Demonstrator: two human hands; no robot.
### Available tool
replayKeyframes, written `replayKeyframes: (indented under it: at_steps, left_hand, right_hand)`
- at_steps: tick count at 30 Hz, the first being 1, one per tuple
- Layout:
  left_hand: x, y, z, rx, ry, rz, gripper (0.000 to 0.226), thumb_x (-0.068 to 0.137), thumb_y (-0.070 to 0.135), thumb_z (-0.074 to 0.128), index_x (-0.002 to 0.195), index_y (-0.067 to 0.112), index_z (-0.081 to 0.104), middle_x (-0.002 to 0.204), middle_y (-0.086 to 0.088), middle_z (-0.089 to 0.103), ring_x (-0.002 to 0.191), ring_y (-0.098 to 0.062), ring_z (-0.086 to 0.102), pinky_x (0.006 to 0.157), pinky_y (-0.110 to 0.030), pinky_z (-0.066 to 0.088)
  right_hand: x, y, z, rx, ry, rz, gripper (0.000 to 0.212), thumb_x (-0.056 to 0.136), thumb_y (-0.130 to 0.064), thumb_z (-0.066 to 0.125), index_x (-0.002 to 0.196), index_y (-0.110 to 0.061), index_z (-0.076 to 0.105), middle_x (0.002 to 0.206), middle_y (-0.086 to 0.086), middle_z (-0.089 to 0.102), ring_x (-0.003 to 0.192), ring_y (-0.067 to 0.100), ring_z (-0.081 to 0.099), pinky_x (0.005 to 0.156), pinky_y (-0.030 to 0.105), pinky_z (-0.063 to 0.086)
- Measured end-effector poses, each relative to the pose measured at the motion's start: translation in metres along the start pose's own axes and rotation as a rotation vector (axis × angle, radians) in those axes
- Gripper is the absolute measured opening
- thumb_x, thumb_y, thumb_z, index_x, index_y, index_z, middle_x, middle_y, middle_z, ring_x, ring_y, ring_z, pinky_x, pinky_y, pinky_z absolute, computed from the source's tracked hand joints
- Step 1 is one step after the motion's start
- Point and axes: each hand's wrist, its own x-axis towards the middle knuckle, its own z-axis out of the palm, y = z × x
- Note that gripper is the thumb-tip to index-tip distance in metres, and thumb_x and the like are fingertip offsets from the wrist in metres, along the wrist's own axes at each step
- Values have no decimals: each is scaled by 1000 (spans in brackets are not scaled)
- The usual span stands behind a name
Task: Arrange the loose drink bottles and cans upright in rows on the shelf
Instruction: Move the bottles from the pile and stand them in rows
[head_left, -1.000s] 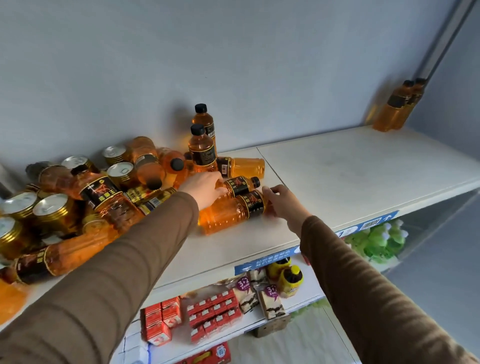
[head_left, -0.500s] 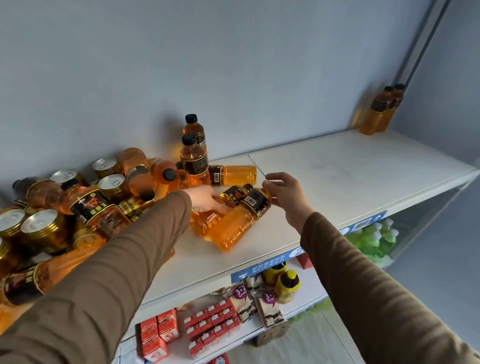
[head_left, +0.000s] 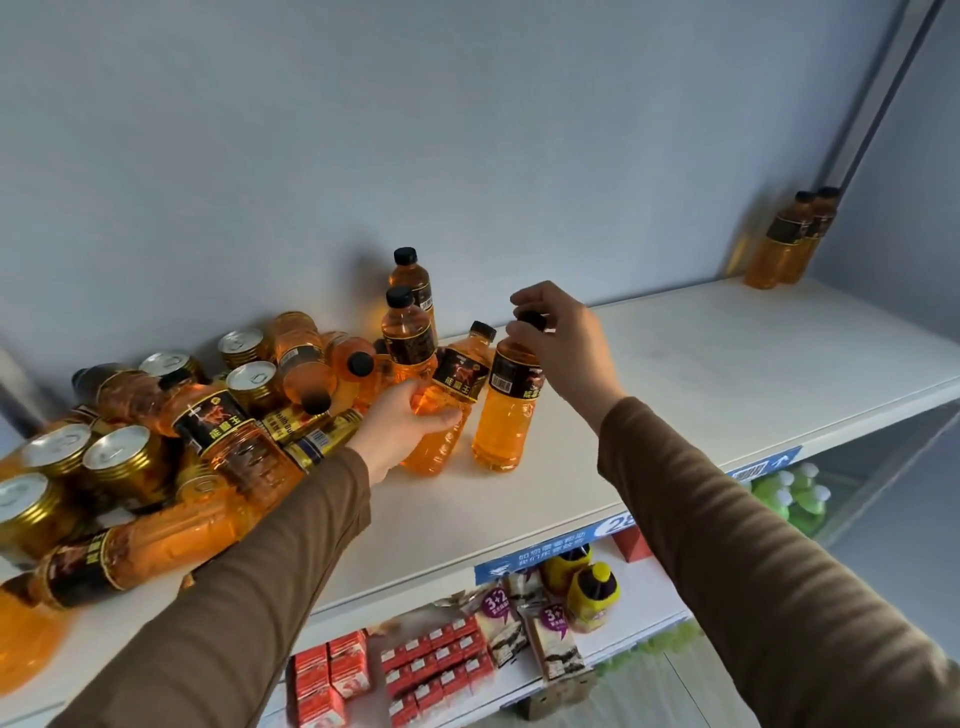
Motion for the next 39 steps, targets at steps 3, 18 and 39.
replayKeyframes:
  at_steps: [3, 18, 39]
  left_hand:
    - [-11, -7, 2, -16, 64, 63, 49, 81, 43, 78, 123, 38, 53, 116, 19, 61, 110, -4, 55, 92, -31, 46]
    - [-41, -22, -4, -146, 28, 90, 66, 88, 28, 75, 139, 38, 35, 140, 10, 51, 130, -11, 48, 112, -44, 36]
    - [-48, -21, -3, 0, 83, 101, 63, 79, 33, 82, 128, 41, 43, 133, 9, 58, 127, -18, 53, 108, -45, 42]
  right_hand:
    - [0, -2, 6, -60, -28, -53, 27, 86, -30, 72, 112, -31, 62, 101, -15, 67, 91, 2, 63, 73, 23, 55]
    - [-26, -2, 17, 110, -225, 32, 40, 89, -48, 64, 120, -23, 60, 107, -11, 66, 101, 0, 60, 76, 15, 47]
    - [-48, 5, 20, 182, -258, 166, 57, 78, -35, 80, 126, -22, 51, 111, -9, 64, 101, 2, 60, 75, 15, 47]
